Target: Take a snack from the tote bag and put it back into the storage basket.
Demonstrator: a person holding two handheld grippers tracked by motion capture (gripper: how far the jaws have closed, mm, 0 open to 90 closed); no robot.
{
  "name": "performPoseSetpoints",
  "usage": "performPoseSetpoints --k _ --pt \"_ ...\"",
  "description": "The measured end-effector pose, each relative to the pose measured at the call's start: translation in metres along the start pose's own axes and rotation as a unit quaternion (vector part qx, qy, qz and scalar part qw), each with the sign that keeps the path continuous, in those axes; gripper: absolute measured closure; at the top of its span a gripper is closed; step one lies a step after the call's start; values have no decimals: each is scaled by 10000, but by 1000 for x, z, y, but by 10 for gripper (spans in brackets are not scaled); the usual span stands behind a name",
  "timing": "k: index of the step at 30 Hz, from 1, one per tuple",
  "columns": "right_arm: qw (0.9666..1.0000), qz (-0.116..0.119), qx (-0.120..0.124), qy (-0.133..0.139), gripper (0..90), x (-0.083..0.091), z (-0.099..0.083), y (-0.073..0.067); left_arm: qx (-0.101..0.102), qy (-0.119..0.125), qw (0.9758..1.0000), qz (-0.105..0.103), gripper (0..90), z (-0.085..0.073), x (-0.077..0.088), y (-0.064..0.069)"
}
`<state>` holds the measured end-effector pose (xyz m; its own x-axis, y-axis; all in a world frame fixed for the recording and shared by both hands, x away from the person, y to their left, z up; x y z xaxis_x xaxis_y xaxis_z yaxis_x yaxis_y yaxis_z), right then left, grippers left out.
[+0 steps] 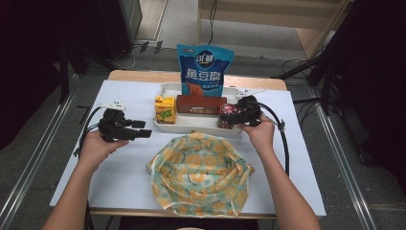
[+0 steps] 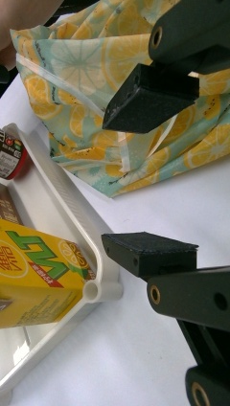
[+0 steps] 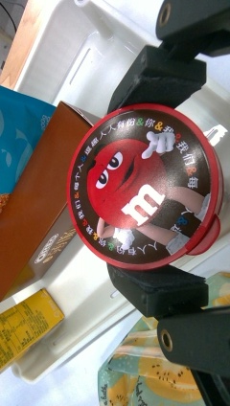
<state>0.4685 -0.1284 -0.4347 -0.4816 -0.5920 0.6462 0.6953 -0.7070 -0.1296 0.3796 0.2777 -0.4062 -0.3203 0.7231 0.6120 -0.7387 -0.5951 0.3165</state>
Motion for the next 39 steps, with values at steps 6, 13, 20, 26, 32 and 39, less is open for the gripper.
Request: performPoseSetpoints --k 6,13,20,26,32,39 --pt "10000 3 -16 -20 267 -2 -1 0 -1 11 10000 -7 402 0 0 0" --pt "10000 -10 -10 -72 267 -6 -4 0 2 7 10000 -23 402 0 -1 0" --pt "9999 -9 -1 -110 267 -9 -6 -2 3 1 10000 -26 402 0 -1 0" --pt "9999 107 32 -102 266 -10 -7 -5 -4 -19 10000 -20 402 1 -2 1" --pt "9999 104 33 -126 257 -11 -9 -7 -12 -7 10000 -35 402 2 -3 0" --pt "9998 109 21 -134 242 -13 -12 -7 -2 -16 10000 -59 402 2 -5 -2"
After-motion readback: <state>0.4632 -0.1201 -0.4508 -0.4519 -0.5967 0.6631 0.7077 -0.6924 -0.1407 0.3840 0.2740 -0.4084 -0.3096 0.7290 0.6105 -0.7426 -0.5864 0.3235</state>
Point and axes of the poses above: each handheld gripper's, and its own axes: x roughly backward along the jaws, z roughly out of its top, y roughly to its right, the point moved 2 cm from there along -x, roughly forward along the jaws
